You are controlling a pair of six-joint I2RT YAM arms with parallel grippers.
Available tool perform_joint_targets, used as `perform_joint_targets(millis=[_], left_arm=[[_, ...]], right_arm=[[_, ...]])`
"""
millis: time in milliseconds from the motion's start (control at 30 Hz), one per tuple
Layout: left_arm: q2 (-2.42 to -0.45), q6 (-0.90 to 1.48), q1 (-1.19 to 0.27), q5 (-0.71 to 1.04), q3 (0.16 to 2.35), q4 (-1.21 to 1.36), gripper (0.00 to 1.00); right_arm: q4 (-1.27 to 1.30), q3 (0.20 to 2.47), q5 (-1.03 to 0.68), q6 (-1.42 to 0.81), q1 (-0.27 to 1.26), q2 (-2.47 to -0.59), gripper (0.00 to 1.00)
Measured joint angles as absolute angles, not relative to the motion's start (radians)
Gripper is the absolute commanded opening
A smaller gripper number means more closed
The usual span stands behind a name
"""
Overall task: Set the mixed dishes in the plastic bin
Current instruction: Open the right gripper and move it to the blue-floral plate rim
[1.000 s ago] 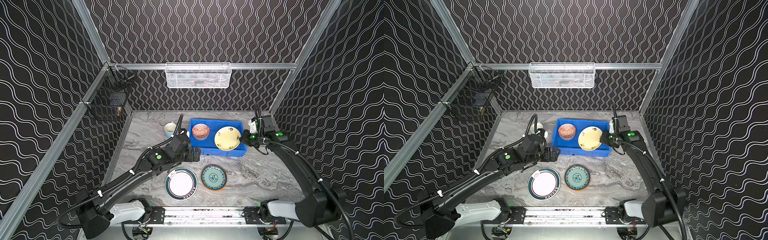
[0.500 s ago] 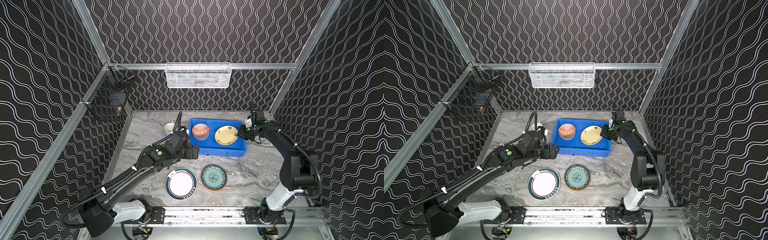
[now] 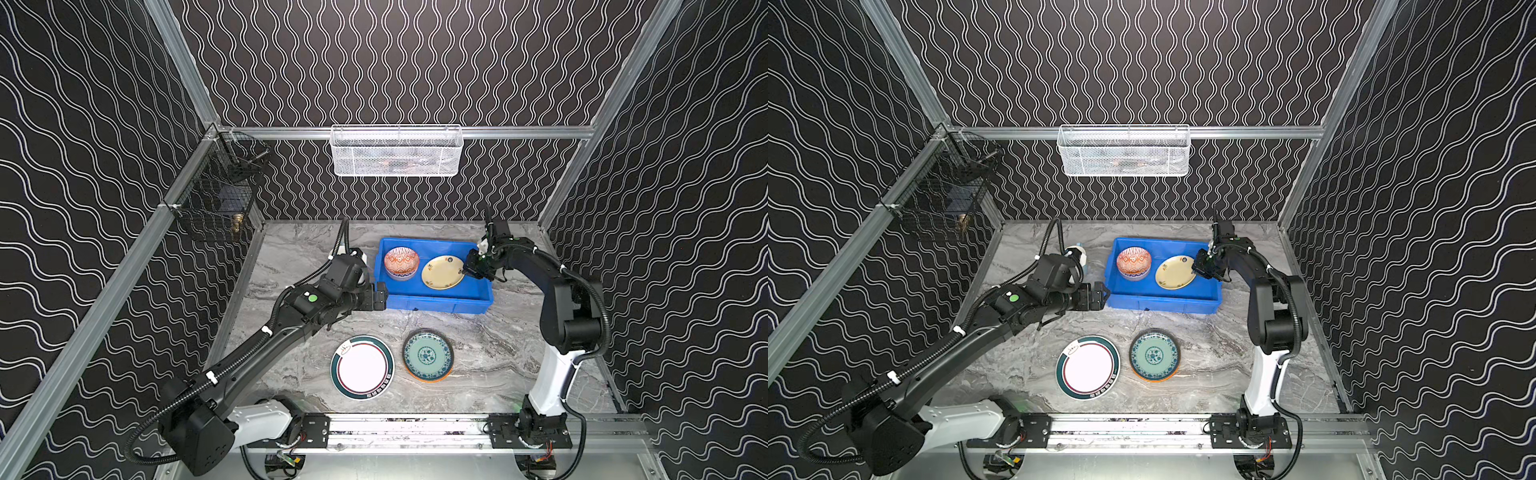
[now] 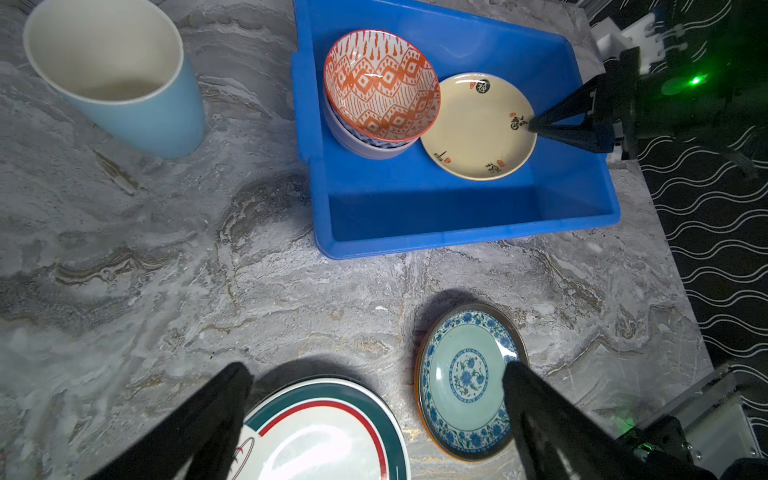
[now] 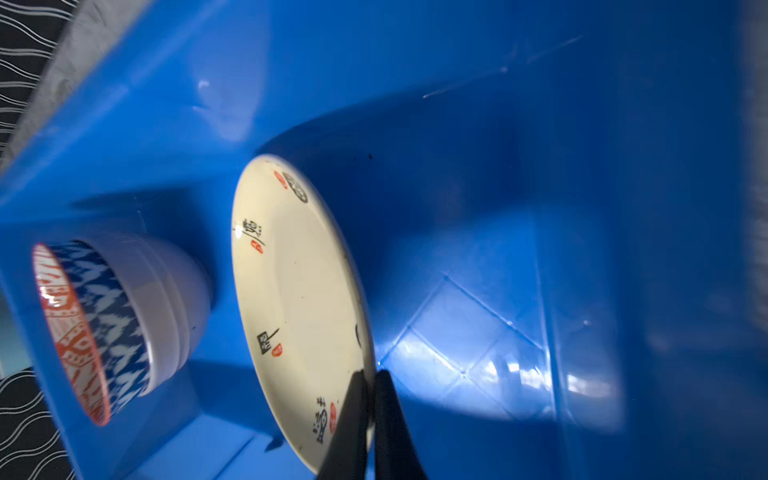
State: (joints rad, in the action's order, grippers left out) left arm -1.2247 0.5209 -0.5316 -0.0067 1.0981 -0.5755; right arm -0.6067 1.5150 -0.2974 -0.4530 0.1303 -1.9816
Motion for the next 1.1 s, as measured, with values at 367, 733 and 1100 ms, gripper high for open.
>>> perform_joint_targets(millis=[367, 733, 1100], left_arm=[[-1.223, 0.496, -0.49, 0.034, 1.085, -0.572, 0.99], [-1.183, 0.5, -0.484, 0.068, 1.055, -0.556, 0.99], [-1.08, 0.582, -0.484, 0.121, 0.951, -0.534, 0.99]], right_arm=[[-0.608, 1.553, -0.299, -0.456, 0.143, -2.031, 0.29], [-0.671, 1.554, -0.287, -0.429, 0.145, -1.918, 0.36], [-0.72, 1.255, -0.266, -0.412, 0.324, -1.454, 0.46]])
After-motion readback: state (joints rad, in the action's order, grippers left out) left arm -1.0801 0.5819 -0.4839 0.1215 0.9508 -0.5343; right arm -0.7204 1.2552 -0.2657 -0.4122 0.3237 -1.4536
